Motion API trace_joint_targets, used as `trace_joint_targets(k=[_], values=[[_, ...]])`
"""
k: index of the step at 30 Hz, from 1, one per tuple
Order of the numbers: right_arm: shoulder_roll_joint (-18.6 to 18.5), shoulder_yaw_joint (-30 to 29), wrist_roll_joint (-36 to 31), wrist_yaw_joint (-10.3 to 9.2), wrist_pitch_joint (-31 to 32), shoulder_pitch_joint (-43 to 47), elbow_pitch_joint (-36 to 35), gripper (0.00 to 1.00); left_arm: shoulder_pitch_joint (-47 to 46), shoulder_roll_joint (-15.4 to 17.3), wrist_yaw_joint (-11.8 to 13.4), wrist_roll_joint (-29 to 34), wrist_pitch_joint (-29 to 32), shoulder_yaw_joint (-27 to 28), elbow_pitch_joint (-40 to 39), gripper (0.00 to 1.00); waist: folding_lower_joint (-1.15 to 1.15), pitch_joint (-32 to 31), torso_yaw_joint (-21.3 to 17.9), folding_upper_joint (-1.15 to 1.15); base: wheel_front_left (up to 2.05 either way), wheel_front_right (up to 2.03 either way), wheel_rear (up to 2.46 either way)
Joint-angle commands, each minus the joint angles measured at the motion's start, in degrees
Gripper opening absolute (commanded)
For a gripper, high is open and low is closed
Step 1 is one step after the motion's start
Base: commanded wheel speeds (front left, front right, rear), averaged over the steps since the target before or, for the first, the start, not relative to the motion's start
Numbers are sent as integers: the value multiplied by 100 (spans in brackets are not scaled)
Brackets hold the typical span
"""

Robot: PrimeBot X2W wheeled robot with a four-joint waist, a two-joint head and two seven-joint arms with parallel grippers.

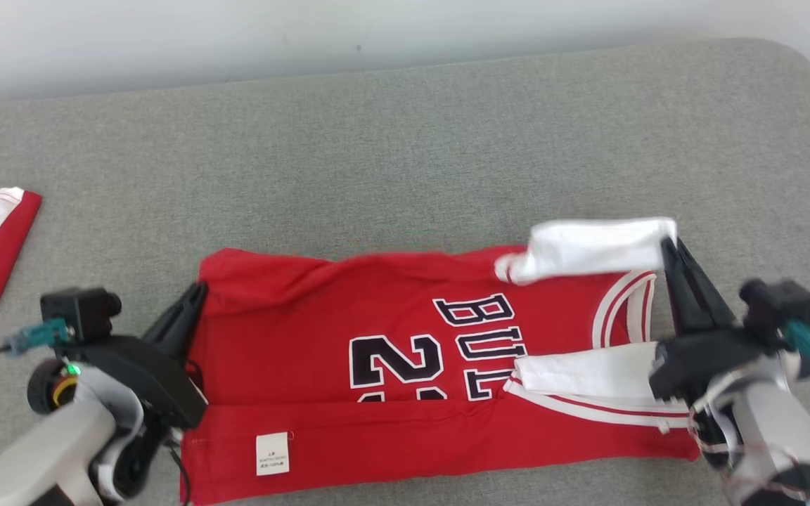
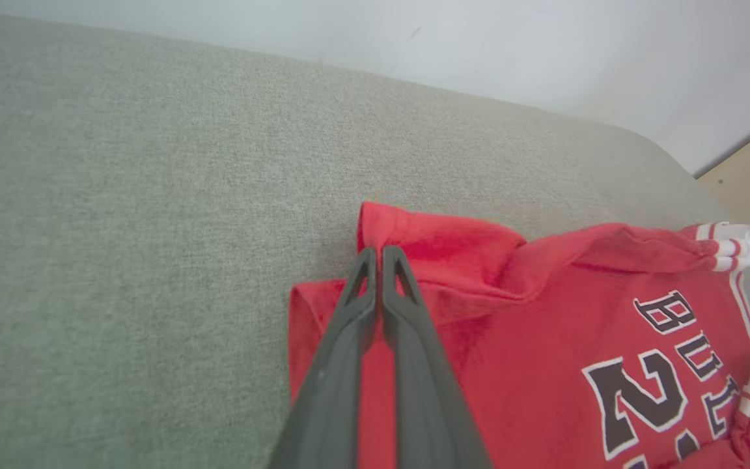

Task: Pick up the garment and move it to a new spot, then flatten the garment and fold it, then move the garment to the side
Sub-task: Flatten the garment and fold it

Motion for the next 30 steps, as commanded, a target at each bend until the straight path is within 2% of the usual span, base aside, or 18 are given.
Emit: trace_joint_targets(k=[1,4,14,20,30], values=[[-38,-51,32,3,-24,173,-140,0,163,-29,48,19,-44,80,-46,0,1,2,22,0,0,0,0],[-44,-207,1,3,-2,666,-576,0,430,-95,162,110,-73,342,-214,0,1,-1,102,0,0,0,0],[145,-758,-122,3,270,1850,-1529,0,1814,-661,414,806,-72,1915,-955,0,1,-48,261,0,0,0,0],[206,-1079,-57,3,322,2294,-1820,0,2459,-1015,419,1272,-74,2319,-1176,0,1,-118,345,0,0,0,0],[408,-1312,-74,3,488,2789,-2102,0,3029,-1303,355,1694,-75,2680,-1154,0,1,-195,386,0,0,0,0]])
